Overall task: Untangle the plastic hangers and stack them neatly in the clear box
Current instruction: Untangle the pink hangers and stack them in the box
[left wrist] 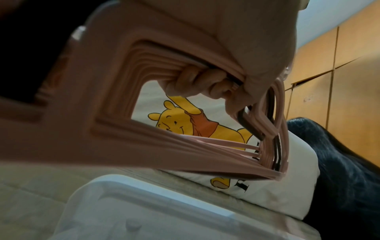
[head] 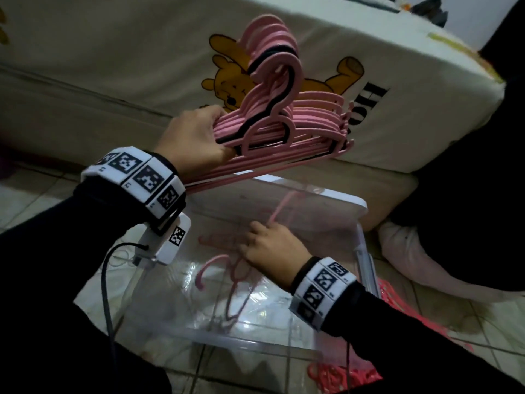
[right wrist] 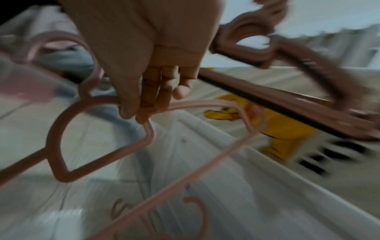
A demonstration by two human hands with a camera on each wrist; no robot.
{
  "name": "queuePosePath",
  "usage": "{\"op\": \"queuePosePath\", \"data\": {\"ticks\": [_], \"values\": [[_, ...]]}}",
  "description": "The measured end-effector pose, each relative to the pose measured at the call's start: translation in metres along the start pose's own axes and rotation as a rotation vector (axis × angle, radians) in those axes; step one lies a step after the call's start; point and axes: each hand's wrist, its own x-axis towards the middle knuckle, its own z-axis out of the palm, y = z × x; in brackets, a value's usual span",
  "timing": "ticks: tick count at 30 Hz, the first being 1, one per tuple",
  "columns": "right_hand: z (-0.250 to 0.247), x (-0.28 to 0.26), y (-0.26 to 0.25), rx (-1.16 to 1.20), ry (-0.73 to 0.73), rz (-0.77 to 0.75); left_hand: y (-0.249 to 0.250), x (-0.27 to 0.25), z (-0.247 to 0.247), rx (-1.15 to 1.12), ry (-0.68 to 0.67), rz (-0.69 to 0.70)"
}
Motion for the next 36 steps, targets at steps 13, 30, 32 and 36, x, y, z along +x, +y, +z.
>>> {"op": "queuePosePath", "data": {"ticks": [13,30,32,36], "values": [[-0.036,-0.043,0.084,0.533,0.372,0.61,0.003,-0.003,0.009,0.022,-0.154,-0.083],[-0.042,-0.031,0.098,0.326,0.526,0.642,0.019,-0.017,0.027,0.006,-0.304,-0.04],[-0.043,-0.029,0.096,0.299,0.55,0.645,0.017,-0.017,0.029,-0.021,-0.297,-0.053],[-0.04,-0.027,0.092,0.292,0.599,0.646,0.015,-0.016,0.031,-0.048,-0.304,-0.061]]}}
